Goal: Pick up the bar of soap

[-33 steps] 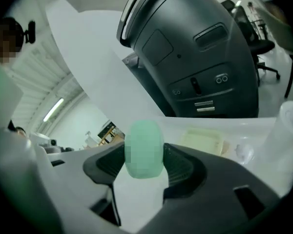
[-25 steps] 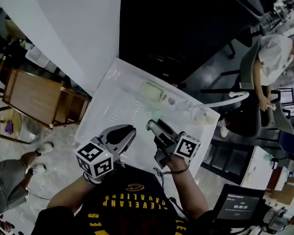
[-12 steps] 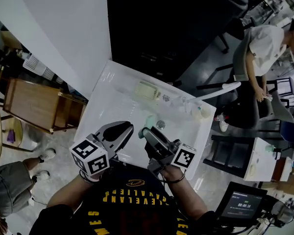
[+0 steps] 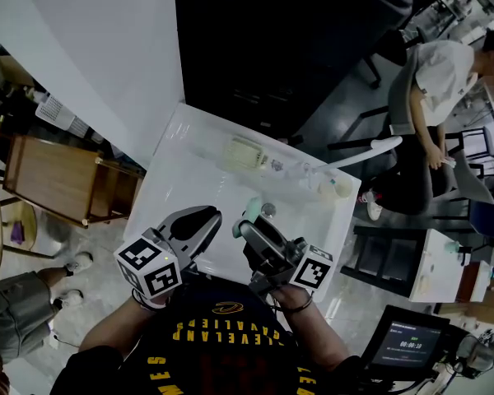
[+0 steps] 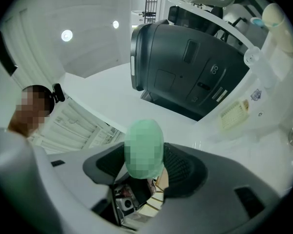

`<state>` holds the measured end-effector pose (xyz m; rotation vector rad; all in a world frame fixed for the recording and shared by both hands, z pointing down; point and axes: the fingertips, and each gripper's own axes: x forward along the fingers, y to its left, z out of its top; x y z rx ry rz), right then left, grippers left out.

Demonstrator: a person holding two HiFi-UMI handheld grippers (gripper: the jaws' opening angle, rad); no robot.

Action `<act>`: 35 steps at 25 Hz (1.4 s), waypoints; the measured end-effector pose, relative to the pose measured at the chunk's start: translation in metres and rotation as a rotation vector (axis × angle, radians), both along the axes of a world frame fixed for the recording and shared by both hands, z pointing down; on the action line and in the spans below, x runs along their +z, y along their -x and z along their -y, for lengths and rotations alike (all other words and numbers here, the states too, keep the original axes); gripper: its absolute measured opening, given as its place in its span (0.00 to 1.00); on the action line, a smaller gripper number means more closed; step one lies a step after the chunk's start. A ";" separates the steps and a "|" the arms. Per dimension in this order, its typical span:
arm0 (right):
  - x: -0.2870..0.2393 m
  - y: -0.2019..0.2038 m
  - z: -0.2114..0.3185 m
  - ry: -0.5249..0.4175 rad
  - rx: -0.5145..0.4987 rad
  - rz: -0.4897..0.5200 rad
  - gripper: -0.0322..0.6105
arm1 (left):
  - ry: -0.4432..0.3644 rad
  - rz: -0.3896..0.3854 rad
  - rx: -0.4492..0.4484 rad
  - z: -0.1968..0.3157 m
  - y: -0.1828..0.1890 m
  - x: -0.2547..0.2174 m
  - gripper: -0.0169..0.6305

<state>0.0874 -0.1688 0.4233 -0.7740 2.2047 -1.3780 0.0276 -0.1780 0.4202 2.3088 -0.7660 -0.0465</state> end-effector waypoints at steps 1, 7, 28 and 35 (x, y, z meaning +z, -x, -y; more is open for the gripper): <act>-0.002 0.000 0.000 -0.004 0.001 -0.001 0.46 | -0.002 -0.002 0.000 -0.001 0.000 -0.002 0.11; -0.002 -0.002 0.004 0.001 0.016 0.022 0.46 | 0.001 -0.007 0.000 -0.005 -0.001 -0.004 0.11; -0.003 -0.002 0.004 0.003 0.019 0.036 0.46 | 0.007 -0.012 -0.002 -0.007 -0.002 -0.004 0.11; -0.005 -0.002 0.004 0.003 0.020 0.036 0.46 | 0.011 -0.014 -0.004 -0.007 -0.002 -0.005 0.11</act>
